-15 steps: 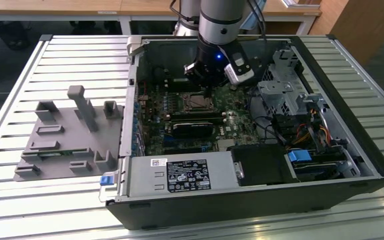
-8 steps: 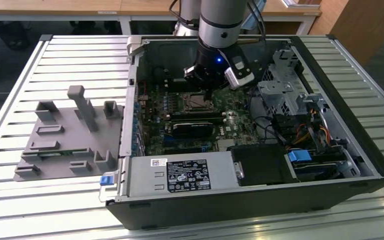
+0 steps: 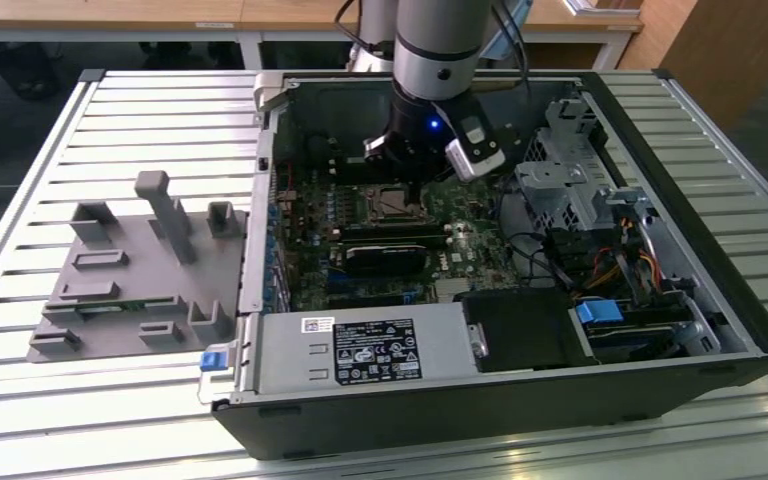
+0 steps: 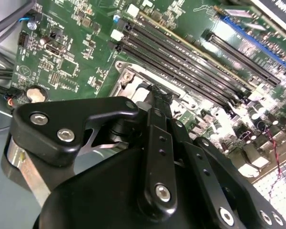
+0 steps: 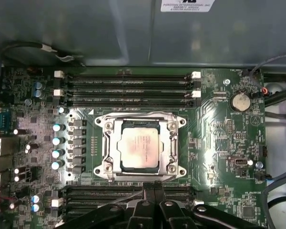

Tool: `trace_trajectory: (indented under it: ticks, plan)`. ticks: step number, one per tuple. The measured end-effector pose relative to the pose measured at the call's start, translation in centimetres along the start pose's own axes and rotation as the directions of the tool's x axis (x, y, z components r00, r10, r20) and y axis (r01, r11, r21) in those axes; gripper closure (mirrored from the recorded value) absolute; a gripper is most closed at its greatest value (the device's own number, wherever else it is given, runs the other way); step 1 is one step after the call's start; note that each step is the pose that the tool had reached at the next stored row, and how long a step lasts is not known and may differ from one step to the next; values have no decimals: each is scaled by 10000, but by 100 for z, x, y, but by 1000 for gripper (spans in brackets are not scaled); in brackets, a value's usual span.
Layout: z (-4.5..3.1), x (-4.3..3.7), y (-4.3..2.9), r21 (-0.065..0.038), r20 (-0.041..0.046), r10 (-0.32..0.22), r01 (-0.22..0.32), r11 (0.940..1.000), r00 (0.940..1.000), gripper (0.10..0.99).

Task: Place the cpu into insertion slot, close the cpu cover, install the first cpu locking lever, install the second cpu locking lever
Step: 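Install the second cpu locking lever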

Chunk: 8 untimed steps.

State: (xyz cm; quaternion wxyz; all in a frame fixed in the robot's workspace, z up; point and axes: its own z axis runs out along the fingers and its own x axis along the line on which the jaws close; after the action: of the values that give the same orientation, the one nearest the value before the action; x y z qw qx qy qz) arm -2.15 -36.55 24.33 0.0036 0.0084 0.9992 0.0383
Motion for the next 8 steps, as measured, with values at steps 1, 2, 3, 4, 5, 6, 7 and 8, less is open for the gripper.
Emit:
trace_trajectory:
  ticks: [1, 2, 3, 4, 5, 6, 7, 8]
  plan:
    - [-1, 2, -9, 1, 0, 1, -1, 10000, 10000, 980]
    - [-1, 3, -18, 0, 0, 0, 0, 10000, 10000, 980]
    - [-2, 5, -26, 1, 0, 1, -1, 10000, 10000, 980]
    - [-3, 7, -33, 1, 0, 2, -2, 10000, 10000, 980]
    - [-3, 11, -40, 1, 0, 2, -2, 10000, 10000, 980]
    - [-4, 16, -48, 1, 1, 1, -1, 10000, 10000, 980]
    - [-4, 24, -54, 0, 1, 0, 0, 10000, 10000, 980]
    - [-4, 33, -59, 0, 0, 0, 0, 10000, 10000, 980]
